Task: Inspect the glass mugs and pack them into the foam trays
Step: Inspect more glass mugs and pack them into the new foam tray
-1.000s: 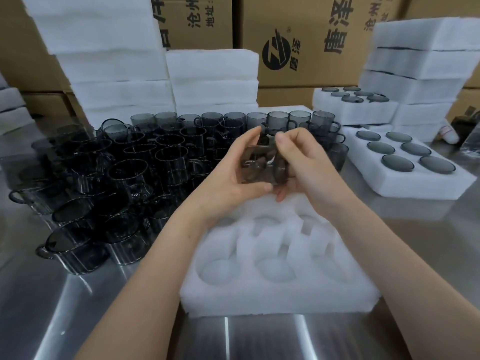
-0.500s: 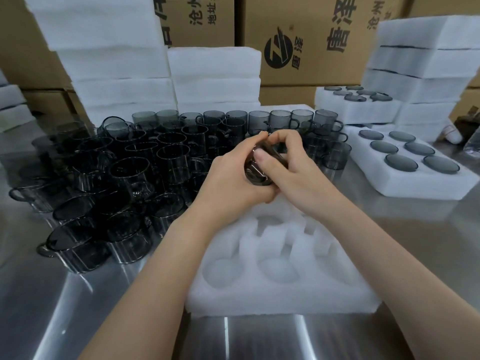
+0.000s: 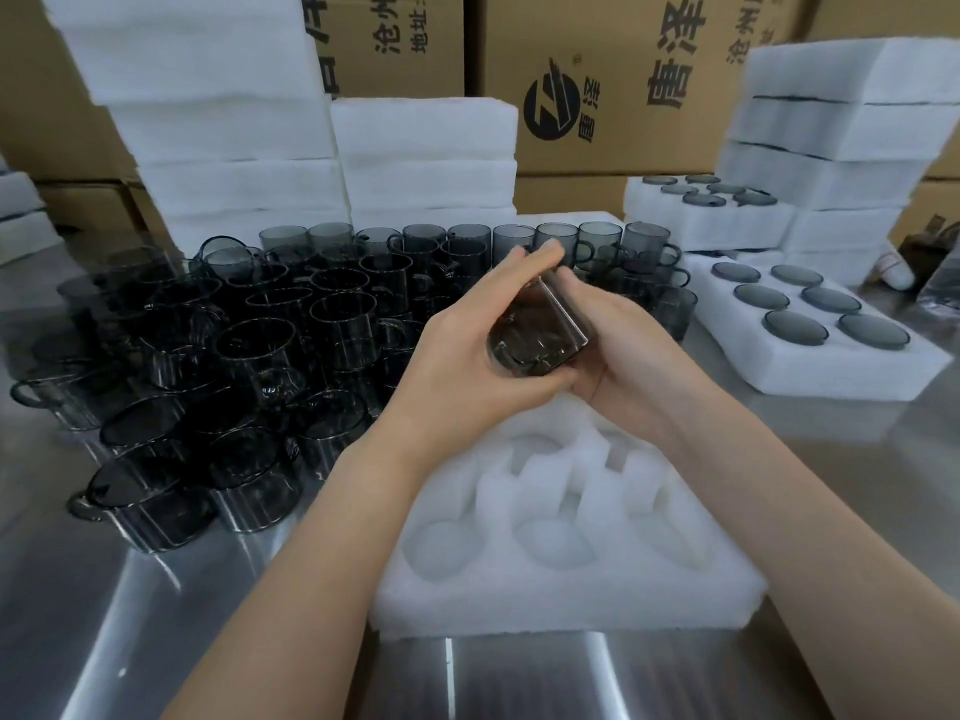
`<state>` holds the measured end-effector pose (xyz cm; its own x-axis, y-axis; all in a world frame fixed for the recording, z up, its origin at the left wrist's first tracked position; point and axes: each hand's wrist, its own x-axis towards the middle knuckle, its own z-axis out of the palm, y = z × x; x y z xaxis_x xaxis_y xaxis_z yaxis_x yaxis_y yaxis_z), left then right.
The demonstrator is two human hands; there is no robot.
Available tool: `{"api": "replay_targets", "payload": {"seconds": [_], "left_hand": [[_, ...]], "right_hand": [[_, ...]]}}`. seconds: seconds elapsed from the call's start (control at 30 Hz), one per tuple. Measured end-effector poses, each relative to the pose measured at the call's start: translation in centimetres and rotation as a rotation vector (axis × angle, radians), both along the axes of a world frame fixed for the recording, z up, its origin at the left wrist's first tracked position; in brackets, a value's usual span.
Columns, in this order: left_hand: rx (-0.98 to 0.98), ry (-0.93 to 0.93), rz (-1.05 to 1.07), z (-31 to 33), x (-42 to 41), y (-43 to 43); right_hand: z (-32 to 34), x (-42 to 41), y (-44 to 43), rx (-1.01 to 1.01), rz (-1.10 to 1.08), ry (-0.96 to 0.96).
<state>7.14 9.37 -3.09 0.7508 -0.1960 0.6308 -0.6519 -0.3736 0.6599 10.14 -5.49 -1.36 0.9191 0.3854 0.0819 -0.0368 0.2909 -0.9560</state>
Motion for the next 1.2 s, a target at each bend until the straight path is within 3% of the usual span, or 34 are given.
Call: {"api": "replay_targets", "payload": {"seconds": [0.1,0.23,0.5,0.67,0.77,0.97,1.07,1.2], "left_hand": [[-0.006,0.046,0.004,0.2,0.2,0.3],[-0.077,0.113,-0.019,0.3,0.3,0.5],[0.034,-0.034,0.166,0.5,-0.2,-0.1],[0.048,-0.094,0.116,0.7,-0.6,-0.3],[0.054,-0.086,0.061,0.7,-0.7,0.0],[0.008,-0.039,0.011,1.1,-0.9,0.0],[0.026,-0.011,0.029,1.1,-0.8,0.1],[0.060,-0.001,0.040,0.7,-0.4,0.2]], "right_hand": [[-0.1,0.0,-0.3,0.056,0.164,0.112],[-0.1,0.0,-0.3,0.096,0.196,0.074],[-0.6,0.1,0.2,-0.055,-0.110,-0.180],[-0.1,0.0,0.1,-0.029,-0.184,-0.103],[-0.2,0.5,-0.4,0.016,-0.077,-0.005],[-0.3,0.5,-0.3,0.200,0.376,0.210],[-0.4,0.5,-0.5,0.202,0.382,0.145],[-0.6,0.5,-0.6,0.149,0.220,0.074]]}}
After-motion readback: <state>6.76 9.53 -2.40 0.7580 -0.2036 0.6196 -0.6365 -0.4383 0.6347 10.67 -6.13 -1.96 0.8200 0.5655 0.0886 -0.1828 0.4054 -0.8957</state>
